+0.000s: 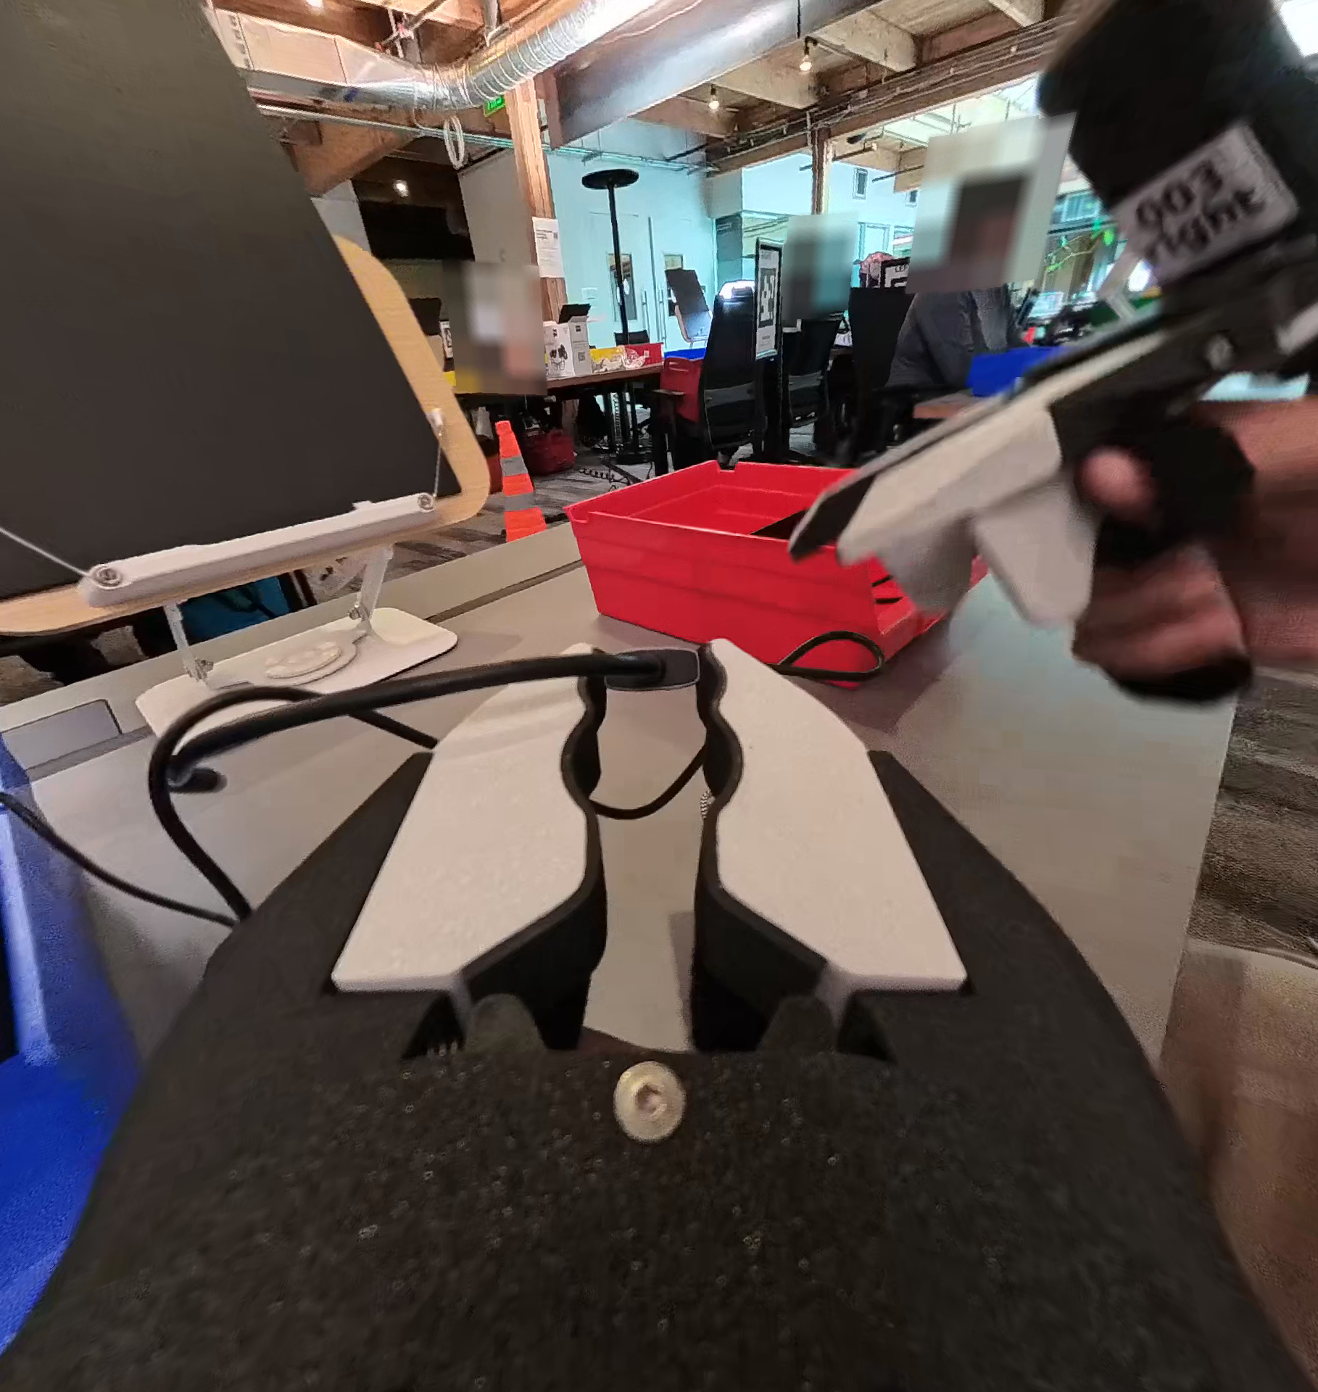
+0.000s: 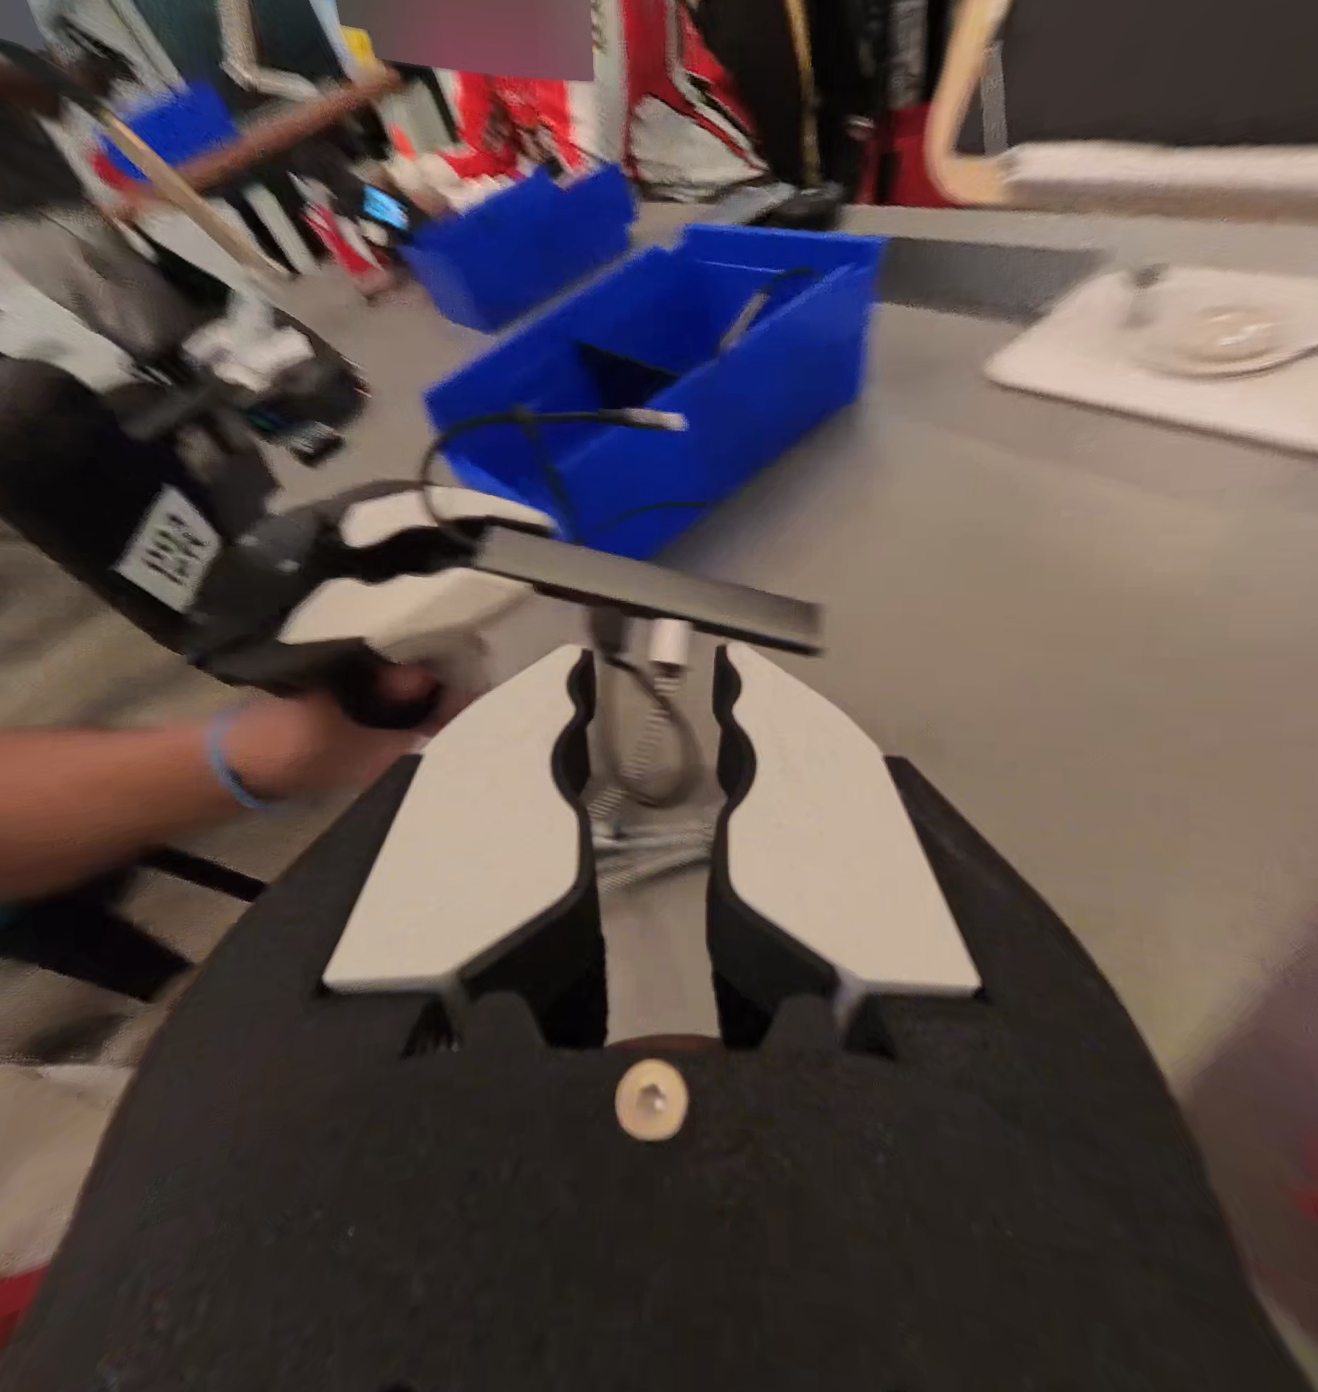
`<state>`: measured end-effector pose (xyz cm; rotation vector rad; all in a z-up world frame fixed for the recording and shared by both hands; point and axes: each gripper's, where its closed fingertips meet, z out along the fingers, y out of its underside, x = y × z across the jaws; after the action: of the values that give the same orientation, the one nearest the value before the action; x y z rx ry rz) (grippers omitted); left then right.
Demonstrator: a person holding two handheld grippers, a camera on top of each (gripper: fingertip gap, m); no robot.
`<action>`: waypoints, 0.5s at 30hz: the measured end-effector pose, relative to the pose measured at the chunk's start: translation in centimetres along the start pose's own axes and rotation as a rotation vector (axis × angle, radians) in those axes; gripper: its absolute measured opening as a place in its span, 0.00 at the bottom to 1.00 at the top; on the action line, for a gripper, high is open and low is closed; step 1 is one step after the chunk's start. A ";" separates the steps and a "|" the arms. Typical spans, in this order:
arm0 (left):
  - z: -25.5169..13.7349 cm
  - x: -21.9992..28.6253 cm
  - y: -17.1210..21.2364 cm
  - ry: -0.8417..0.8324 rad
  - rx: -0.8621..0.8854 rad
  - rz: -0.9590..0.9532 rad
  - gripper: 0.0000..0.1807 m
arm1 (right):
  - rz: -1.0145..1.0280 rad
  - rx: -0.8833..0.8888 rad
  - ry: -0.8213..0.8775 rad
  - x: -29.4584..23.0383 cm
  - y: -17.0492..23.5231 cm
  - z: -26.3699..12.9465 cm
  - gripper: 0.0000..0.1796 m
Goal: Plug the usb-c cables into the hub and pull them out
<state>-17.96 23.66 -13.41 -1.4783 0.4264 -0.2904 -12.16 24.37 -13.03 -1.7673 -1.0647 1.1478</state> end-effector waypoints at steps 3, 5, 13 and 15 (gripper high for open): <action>0.0 0.7 -0.1 -0.007 -0.002 0.022 0.12 | 0.061 0.062 -0.036 -2.1 1.8 2.5 0.16; 0.0 0.9 0.0 -0.012 -0.009 0.046 0.12 | 0.035 0.050 -0.010 -2.1 2.5 3.1 0.16; 0.5 1.7 0.5 0.001 -0.045 0.032 0.12 | -0.212 0.016 0.199 -0.4 3.2 3.0 0.16; 0.5 2.1 0.5 0.013 -0.050 0.038 0.12 | -0.312 0.001 0.259 0.1 3.4 2.9 0.06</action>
<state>-15.85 23.24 -14.08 -1.5161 0.4743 -0.2608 -14.10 23.67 -17.06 -1.6261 -1.1300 0.7087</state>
